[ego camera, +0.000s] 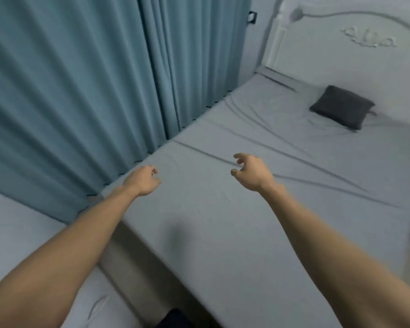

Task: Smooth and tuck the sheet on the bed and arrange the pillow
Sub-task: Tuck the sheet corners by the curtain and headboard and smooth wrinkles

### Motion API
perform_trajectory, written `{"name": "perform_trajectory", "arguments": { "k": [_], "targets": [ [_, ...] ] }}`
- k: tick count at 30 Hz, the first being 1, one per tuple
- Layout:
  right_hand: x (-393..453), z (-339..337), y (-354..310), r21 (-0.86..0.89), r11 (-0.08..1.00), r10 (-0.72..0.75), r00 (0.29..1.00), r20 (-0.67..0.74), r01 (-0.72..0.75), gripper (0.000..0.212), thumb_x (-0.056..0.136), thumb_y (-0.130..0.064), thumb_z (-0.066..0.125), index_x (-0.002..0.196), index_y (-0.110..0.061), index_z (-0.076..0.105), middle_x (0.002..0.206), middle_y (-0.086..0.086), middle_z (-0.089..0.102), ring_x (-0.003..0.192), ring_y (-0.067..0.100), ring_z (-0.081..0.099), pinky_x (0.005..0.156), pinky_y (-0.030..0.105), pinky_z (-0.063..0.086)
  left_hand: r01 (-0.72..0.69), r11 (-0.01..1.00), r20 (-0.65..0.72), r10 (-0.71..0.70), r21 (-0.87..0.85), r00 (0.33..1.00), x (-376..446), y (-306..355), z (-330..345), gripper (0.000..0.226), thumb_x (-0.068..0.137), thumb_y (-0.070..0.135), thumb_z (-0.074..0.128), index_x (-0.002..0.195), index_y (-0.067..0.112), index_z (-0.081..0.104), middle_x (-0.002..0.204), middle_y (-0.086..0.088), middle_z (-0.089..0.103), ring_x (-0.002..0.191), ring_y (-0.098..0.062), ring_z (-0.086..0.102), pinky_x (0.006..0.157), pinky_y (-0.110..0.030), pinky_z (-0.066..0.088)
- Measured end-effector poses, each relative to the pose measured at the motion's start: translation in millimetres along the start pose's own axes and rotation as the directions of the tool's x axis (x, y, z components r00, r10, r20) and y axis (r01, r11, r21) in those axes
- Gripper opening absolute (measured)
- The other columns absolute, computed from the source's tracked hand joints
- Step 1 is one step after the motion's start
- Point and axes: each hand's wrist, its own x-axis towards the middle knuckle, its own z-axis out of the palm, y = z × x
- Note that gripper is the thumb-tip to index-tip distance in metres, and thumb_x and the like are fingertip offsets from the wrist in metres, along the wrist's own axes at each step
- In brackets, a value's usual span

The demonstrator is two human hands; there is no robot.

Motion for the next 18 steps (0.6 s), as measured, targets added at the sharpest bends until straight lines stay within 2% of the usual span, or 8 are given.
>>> {"name": "perform_trajectory", "arguments": {
  "k": [4, 8, 12, 15, 18],
  "targets": [
    [65, 70, -94, 0.055, 0.994, -0.091, 0.996, 0.014, 0.090, 0.058, 0.091, -0.032, 0.061, 0.146, -0.018, 0.047, 0.138, 0.003, 0.060, 0.118, 0.025, 0.061, 0.098, 0.039, 0.050, 0.098, 0.994, -0.012, -0.097, 0.047, 0.995, 46, -116, -34, 0.039, 0.085, 0.033, 0.060, 0.122, 0.020, 0.059, 0.128, -0.008, 0.062, 0.116, -0.030, 0.058, 0.098, -0.040, 0.047],
    [139, 166, -178, 0.072, 0.991, -0.116, 0.992, 0.054, 0.112, 0.056, 0.092, -0.032, 0.059, 0.145, -0.021, 0.047, 0.137, 0.001, 0.059, 0.119, 0.022, 0.061, 0.094, 0.040, 0.052, 0.066, 0.997, 0.001, -0.066, 0.050, 0.998, 126, -215, -51, 0.036, 0.087, 0.026, 0.060, 0.121, 0.015, 0.059, 0.126, -0.012, 0.063, 0.114, -0.031, 0.059, 0.096, -0.040, 0.048],
    [202, 273, -246, 0.070, 0.997, -0.023, 0.988, 0.152, 0.013, 0.052, 0.092, -0.031, 0.057, 0.142, -0.020, 0.049, 0.136, 0.001, 0.058, 0.117, 0.022, 0.061, 0.096, 0.042, 0.052, 0.102, 0.991, 0.117, -0.112, 0.082, 0.987, 204, -312, -47, 0.041, 0.090, 0.025, 0.059, 0.130, 0.017, 0.055, 0.129, -0.013, 0.062, 0.117, -0.033, 0.058, 0.097, -0.042, 0.048],
    [229, 323, -271, 0.038, 0.999, 0.017, 0.968, 0.249, -0.027, 0.051, 0.092, -0.030, 0.056, 0.142, -0.021, 0.050, 0.136, 0.000, 0.058, 0.118, 0.022, 0.061, 0.098, 0.042, 0.051, 0.142, 0.986, 0.251, -0.160, 0.086, 0.955, 234, -365, -32, 0.042, 0.091, 0.027, 0.058, 0.131, 0.018, 0.054, 0.133, -0.011, 0.060, 0.120, -0.032, 0.057, 0.100, -0.042, 0.047],
    [265, 363, -290, -0.014, 0.999, 0.051, 0.950, 0.308, -0.049, 0.049, 0.093, -0.031, 0.055, 0.141, -0.023, 0.050, 0.134, -0.003, 0.058, 0.116, 0.022, 0.062, 0.097, 0.040, 0.051, 0.183, 0.979, 0.329, -0.201, 0.088, 0.923, 269, -413, -20, 0.040, 0.091, 0.025, 0.057, 0.130, 0.018, 0.055, 0.133, -0.012, 0.060, 0.119, -0.032, 0.057, 0.100, -0.041, 0.046]
  ]
}}
